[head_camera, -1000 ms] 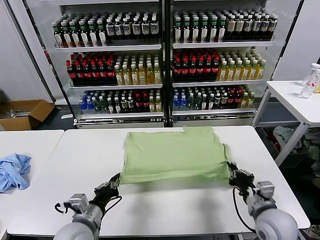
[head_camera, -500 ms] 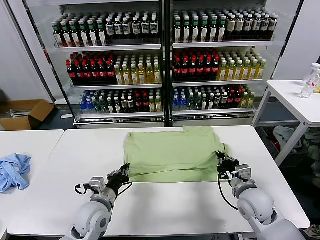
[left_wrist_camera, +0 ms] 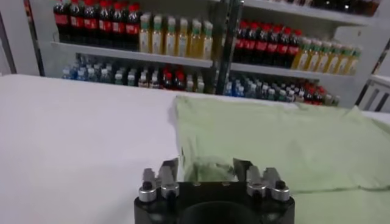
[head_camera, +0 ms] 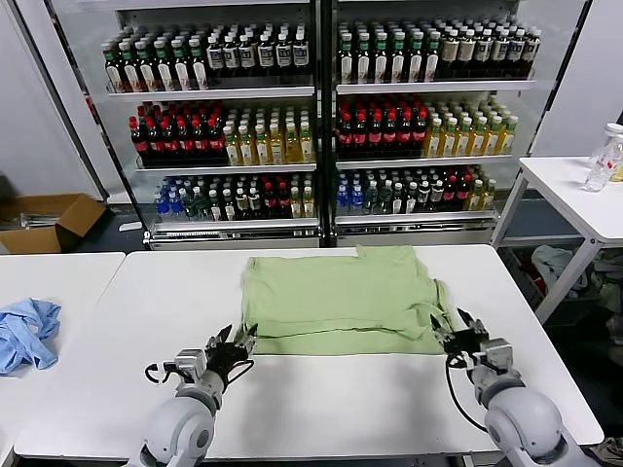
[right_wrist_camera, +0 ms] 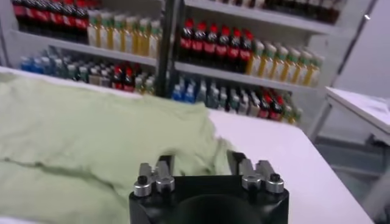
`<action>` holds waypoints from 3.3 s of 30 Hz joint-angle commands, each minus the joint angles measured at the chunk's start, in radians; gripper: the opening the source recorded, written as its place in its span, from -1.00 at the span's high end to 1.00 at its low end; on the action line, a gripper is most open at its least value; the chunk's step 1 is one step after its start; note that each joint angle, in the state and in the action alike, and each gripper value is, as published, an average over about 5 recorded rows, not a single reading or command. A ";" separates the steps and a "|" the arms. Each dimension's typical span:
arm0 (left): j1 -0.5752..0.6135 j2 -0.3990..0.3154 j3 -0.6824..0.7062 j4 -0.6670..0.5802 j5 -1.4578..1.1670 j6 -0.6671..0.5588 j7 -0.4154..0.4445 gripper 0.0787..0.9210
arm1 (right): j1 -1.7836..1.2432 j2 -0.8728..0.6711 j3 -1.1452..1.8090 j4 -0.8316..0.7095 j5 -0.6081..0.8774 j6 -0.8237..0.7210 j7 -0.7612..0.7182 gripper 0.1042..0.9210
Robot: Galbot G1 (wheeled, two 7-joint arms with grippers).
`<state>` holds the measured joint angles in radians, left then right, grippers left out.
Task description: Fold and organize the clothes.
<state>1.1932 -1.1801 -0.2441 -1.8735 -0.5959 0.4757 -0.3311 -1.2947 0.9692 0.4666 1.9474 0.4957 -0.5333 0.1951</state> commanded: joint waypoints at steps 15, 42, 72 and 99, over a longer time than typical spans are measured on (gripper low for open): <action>0.001 -0.001 0.020 0.057 0.005 0.047 -0.005 0.35 | 0.053 -0.007 -0.072 -0.096 0.093 0.021 -0.059 0.26; 0.562 0.026 -0.304 -0.435 -0.019 0.076 -0.007 0.96 | -0.562 -0.011 0.210 0.373 -0.056 0.009 -0.056 0.98; -0.480 0.040 0.116 0.428 -0.061 0.020 -0.031 -0.73 | 0.917 0.192 -0.492 -0.778 0.109 -0.018 -0.008 -0.75; -0.448 0.046 0.143 0.469 -0.078 0.041 0.021 -0.14 | 0.916 0.329 -0.489 -0.999 0.165 -0.030 -0.071 -0.11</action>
<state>0.7547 -1.1381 -0.1158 -1.4148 -0.6577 0.5159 -0.3230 -0.4032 1.2692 -0.0027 1.0060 0.6164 -0.5548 0.1340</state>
